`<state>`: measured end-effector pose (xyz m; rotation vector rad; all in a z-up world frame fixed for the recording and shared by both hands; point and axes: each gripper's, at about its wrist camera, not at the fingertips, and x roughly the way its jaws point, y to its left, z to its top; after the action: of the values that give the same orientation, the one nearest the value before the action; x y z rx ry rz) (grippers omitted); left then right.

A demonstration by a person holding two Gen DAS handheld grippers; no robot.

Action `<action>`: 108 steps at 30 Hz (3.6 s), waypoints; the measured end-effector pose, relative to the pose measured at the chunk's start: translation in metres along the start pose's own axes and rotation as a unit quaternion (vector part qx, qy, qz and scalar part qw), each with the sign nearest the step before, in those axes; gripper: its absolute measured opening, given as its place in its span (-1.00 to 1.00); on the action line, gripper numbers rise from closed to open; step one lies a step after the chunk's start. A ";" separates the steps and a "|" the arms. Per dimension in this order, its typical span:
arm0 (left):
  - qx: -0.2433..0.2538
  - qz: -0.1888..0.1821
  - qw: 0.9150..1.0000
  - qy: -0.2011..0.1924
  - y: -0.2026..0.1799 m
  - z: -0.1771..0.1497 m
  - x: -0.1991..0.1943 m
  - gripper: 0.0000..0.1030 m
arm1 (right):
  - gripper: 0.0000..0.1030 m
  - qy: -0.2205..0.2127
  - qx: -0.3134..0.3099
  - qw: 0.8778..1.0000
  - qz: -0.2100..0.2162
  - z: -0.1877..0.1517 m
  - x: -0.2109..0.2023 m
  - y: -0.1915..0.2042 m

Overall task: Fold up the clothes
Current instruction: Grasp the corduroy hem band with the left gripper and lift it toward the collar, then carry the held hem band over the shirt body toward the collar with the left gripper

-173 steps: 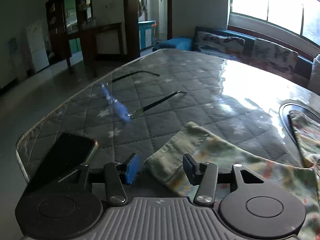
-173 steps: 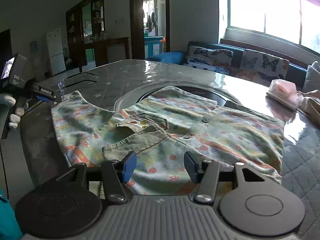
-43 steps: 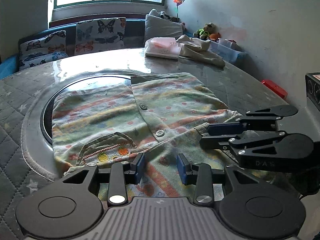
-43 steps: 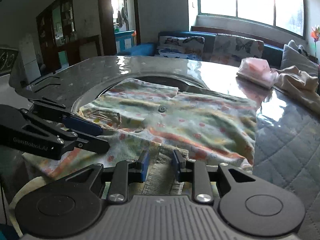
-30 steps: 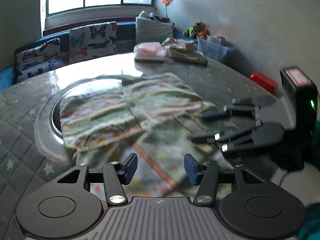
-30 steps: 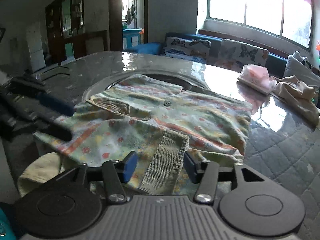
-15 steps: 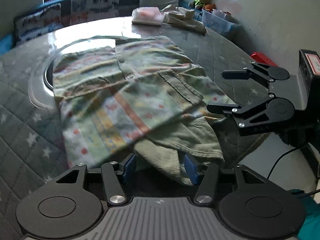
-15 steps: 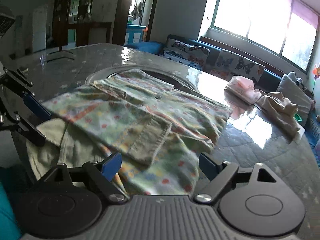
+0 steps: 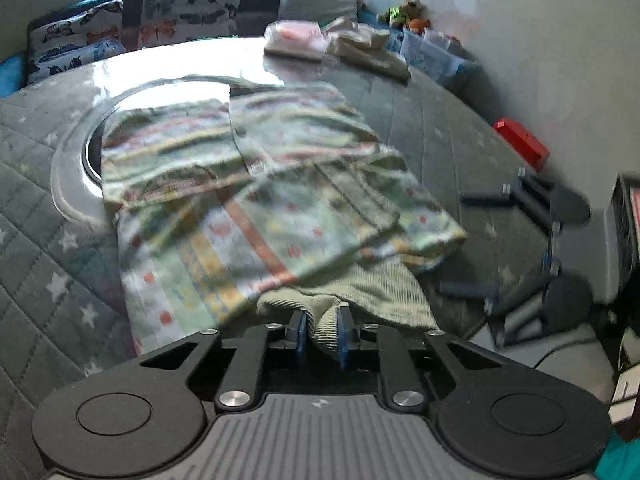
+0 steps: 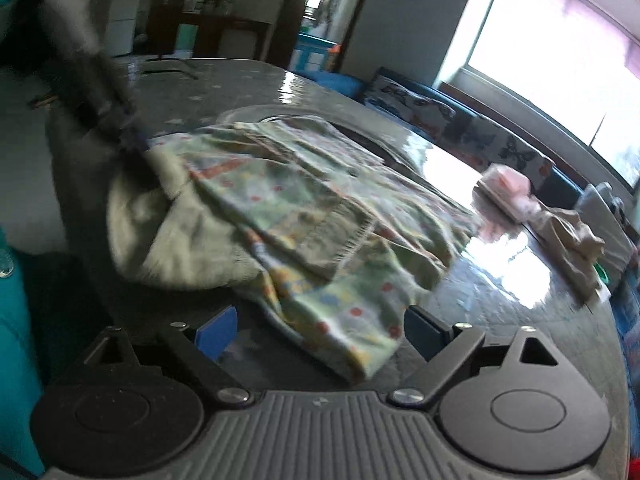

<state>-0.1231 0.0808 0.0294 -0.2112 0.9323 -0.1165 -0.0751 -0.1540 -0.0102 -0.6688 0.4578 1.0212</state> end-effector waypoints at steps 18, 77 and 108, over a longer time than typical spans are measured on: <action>-0.003 -0.018 0.999 -0.034 0.021 0.024 -0.007 -0.48 | -0.48 -0.028 0.077 0.990 0.116 0.047 0.045 -0.002; 0.187 0.052 0.970 -0.148 0.060 0.061 -0.007 -0.86 | -0.88 -0.028 0.082 0.987 0.137 0.163 0.067 -0.094; 0.010 0.133 0.986 -0.102 0.139 0.098 0.084 0.15 | -0.09 -0.013 0.293 0.956 -0.001 0.073 0.161 -0.133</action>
<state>0.0070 0.2132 -0.0116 -0.0767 0.7469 0.1416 0.1196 -0.0504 -0.0213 -0.1226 0.6998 0.8315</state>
